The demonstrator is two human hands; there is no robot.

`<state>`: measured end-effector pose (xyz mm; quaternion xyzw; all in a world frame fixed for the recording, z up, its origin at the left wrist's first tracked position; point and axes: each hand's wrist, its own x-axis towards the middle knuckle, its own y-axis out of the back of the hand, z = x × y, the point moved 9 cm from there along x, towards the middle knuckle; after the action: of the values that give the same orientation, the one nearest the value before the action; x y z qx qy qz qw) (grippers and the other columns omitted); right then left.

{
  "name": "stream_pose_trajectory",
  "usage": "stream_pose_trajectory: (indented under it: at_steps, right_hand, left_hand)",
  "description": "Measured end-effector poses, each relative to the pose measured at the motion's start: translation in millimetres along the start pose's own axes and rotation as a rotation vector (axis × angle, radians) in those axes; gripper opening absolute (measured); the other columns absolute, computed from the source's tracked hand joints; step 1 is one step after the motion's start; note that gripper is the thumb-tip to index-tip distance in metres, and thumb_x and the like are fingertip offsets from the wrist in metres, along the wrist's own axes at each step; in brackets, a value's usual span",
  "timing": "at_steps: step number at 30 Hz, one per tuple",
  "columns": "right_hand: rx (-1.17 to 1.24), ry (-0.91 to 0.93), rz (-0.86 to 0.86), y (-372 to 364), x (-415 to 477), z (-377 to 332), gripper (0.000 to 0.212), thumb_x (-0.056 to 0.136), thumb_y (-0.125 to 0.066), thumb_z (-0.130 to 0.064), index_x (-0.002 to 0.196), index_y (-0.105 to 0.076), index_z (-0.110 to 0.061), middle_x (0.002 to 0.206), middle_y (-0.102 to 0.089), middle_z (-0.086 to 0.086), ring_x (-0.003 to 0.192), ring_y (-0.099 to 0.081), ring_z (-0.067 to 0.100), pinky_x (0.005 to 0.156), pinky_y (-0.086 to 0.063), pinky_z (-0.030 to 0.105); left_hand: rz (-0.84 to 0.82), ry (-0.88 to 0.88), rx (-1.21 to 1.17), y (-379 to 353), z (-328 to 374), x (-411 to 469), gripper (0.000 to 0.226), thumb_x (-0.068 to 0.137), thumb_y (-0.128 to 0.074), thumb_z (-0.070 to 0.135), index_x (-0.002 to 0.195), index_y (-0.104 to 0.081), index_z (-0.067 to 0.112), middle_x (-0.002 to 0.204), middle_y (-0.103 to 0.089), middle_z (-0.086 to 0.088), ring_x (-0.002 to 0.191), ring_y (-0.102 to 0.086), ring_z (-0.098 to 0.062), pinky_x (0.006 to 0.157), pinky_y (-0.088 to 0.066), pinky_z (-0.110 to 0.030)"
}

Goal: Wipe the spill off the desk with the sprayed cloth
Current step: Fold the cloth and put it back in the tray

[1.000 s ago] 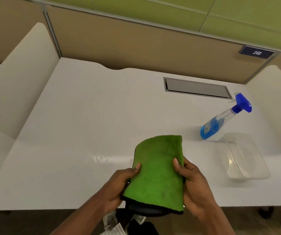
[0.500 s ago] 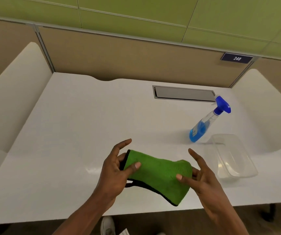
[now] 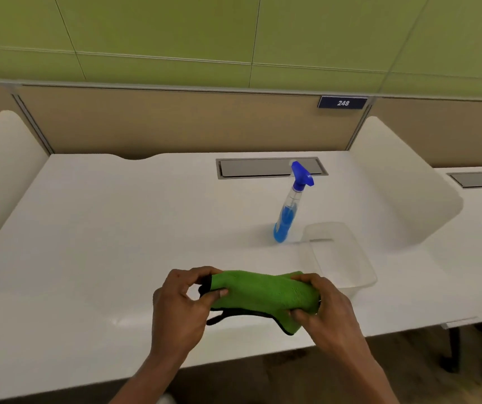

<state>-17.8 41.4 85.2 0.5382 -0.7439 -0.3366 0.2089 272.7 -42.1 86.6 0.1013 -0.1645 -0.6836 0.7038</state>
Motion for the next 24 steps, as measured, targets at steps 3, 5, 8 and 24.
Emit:
stream_pose_trajectory:
  at_steps: [3, 5, 8, 24]
  right_hand:
    - [0.034, 0.004, 0.045, 29, 2, 30, 0.048, 0.068, -0.084, -0.02, 0.099, -0.067, -0.053, 0.1, -0.059, -0.015, 0.094, -0.061, -0.001, 0.076, -0.048, 0.019]
    - [0.127, 0.031, 0.039, 43, 5, 44, 0.046, 0.067, -0.088, -0.015, 0.097, -0.071, -0.046, 0.109, -0.059, -0.014, 0.104, -0.062, -0.002, 0.084, -0.048, 0.013]
    - [0.309, 0.047, -0.017, 59, 11, 59, 0.039, 0.071, -0.089, -0.012, 0.1, -0.075, -0.034, 0.107, -0.071, -0.01, 0.104, -0.069, 0.005, 0.086, -0.054, 0.013]
    - [0.368, -0.305, 0.271, 96, 44, 153, 0.048, 0.081, -0.087, -0.039, 0.123, -0.062, -0.039, 0.093, -0.077, -0.003, 0.088, -0.076, 0.013, 0.072, -0.061, 0.034]
  left_hand:
    - [0.022, -0.096, 0.088, -22, 16, -12, 0.044, 0.072, -0.099, 0.014, 0.094, -0.078, 0.046, 0.107, -0.065, 0.011, 0.11, -0.06, -0.002, 0.084, -0.043, -0.009]
    - [-0.007, -0.061, 0.029, -41, 16, -18, 0.037, 0.079, -0.095, 0.013, 0.1, -0.075, 0.035, 0.112, -0.068, 0.011, 0.112, -0.063, 0.001, 0.089, -0.049, -0.013]
    - [-0.118, 0.115, -0.067, -75, 4, -24, 0.02, 0.092, -0.086, 0.022, 0.104, -0.07, 0.028, 0.104, -0.079, 0.009, 0.104, -0.074, -0.008, 0.087, -0.059, -0.031]
    - [-0.448, 0.383, -0.145, -190, 0, -6, 0.046, 0.083, -0.095, 0.015, 0.123, -0.072, 0.022, 0.116, -0.079, 0.004, 0.095, -0.082, -0.016, 0.09, -0.068, -0.045]
